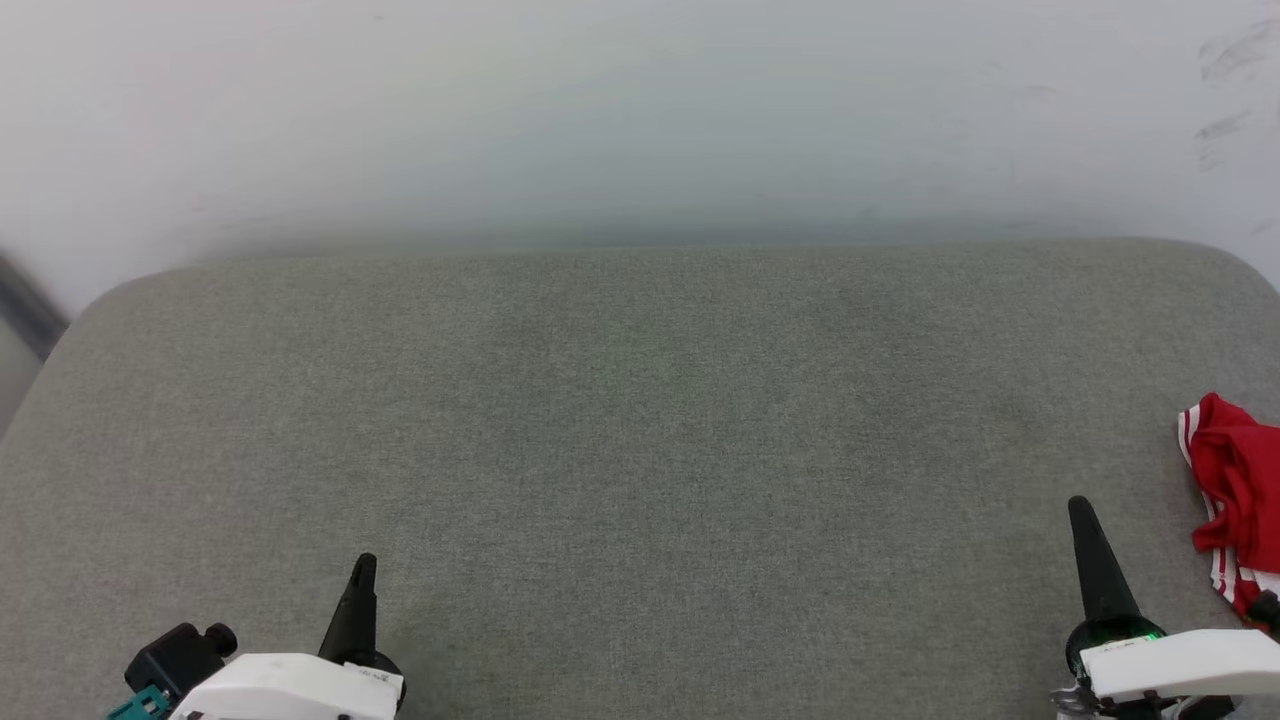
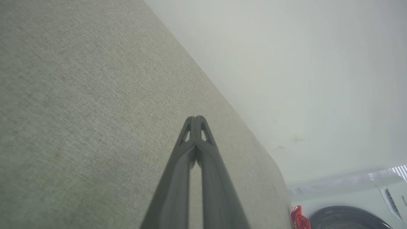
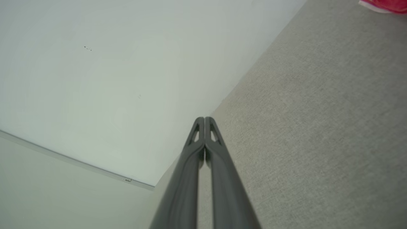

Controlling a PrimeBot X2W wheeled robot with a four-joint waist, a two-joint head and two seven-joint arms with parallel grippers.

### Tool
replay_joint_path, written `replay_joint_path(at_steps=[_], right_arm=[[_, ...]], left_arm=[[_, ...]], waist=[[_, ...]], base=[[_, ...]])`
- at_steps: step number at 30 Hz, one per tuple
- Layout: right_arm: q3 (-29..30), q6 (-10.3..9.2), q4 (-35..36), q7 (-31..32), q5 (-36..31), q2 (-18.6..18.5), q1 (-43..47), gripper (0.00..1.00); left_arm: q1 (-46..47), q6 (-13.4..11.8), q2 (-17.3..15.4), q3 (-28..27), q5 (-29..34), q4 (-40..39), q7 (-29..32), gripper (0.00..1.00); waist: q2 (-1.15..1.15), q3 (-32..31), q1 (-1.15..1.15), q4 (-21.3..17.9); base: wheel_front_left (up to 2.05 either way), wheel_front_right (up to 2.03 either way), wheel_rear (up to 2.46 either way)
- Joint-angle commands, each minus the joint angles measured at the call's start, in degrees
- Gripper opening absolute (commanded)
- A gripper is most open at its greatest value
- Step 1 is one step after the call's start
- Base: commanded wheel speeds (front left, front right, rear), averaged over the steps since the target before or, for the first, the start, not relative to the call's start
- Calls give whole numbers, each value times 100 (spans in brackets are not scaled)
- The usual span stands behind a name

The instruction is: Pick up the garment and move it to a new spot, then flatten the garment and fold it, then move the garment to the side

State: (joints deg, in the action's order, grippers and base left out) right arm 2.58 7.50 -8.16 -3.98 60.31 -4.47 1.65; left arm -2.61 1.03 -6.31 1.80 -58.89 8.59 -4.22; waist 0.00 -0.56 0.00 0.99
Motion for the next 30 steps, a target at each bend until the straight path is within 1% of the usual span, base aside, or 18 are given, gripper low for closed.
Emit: replay_joint_path(at_steps=[1,13,30], right_arm=[[11,0,21,23,144,-50,-147,0],[40,-1,-116,212,892,-49,-299,0],[89,-1,-284,457,1815,-37,-488,0]], left_arm=[[155,47,1,-32,-135,-28,20,0],[324,186,30,-150,-928,101,206,0],[540,370,71,-308,-1898,259,451,0]], waist=[[0,1,0,-1],[0,14,0,-19],[0,33,0,-44]], base=[[0,0,0],[0,0,0],[0,0,0]])
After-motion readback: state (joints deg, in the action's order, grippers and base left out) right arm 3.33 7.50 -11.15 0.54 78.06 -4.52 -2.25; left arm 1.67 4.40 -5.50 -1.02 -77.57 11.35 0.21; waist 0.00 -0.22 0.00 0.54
